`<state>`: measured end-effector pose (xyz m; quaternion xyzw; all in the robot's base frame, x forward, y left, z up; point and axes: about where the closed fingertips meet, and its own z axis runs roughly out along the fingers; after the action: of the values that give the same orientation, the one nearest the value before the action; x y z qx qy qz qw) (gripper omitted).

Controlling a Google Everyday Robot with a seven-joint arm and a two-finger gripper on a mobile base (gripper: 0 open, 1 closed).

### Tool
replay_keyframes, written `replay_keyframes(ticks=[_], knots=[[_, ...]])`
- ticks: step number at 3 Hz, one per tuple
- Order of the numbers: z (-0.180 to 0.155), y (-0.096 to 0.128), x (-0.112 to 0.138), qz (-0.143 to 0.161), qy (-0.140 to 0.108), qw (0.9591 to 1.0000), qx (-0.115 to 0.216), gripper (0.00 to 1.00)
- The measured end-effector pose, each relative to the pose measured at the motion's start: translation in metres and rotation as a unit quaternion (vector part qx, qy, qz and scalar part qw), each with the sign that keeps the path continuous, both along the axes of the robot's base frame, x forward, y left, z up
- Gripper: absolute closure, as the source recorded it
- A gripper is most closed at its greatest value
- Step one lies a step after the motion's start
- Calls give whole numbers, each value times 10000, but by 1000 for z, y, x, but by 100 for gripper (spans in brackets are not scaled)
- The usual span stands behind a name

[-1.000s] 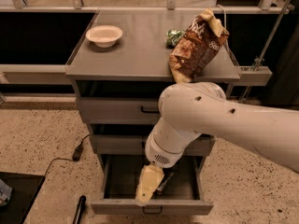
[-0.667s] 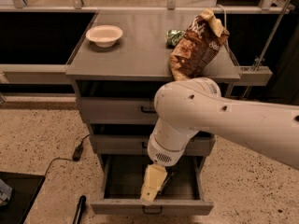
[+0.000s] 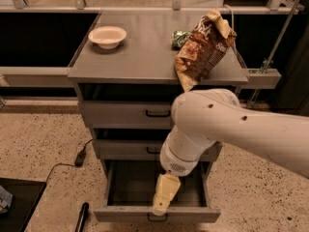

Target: Pick redbull can from bottom drawer and place on counter

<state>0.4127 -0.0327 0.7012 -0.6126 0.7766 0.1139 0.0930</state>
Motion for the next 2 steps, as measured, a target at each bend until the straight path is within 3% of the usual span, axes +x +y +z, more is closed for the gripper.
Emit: replay_keyframes(ticks=[1, 2], knots=[[-35, -41, 0, 243, -36, 9996, -123, 0], [-81, -78, 13, 555, 231, 9953, -761, 0]])
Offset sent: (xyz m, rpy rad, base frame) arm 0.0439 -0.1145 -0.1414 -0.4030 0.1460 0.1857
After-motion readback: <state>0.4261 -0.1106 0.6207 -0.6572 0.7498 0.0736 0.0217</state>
